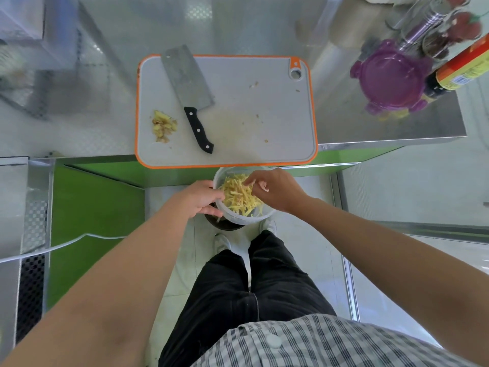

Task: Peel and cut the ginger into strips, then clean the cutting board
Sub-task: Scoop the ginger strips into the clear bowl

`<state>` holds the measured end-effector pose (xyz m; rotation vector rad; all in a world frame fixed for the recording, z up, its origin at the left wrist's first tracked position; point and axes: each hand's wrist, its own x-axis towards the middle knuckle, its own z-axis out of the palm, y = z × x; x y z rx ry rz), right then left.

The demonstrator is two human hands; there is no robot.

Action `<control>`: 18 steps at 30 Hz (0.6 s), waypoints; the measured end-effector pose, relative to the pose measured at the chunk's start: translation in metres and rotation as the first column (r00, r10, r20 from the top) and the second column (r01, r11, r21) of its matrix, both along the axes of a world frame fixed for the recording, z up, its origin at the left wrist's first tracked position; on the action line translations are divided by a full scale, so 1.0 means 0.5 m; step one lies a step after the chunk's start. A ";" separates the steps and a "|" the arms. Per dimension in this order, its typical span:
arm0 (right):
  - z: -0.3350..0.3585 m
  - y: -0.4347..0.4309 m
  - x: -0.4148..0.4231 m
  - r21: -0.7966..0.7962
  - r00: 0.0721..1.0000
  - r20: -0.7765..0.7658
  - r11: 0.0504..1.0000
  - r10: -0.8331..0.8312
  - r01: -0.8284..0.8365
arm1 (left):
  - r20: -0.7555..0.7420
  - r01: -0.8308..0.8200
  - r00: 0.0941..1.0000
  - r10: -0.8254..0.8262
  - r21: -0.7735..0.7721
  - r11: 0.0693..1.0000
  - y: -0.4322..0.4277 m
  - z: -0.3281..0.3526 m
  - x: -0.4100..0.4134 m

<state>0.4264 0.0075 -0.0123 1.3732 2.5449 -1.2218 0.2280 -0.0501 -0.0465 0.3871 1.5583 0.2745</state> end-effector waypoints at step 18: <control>0.067 -0.007 0.190 0.142 0.844 -0.097 0.832 -0.528 0.536 | -0.084 0.255 0.967 -0.242 0.376 0.891 0.059 0.142 0.139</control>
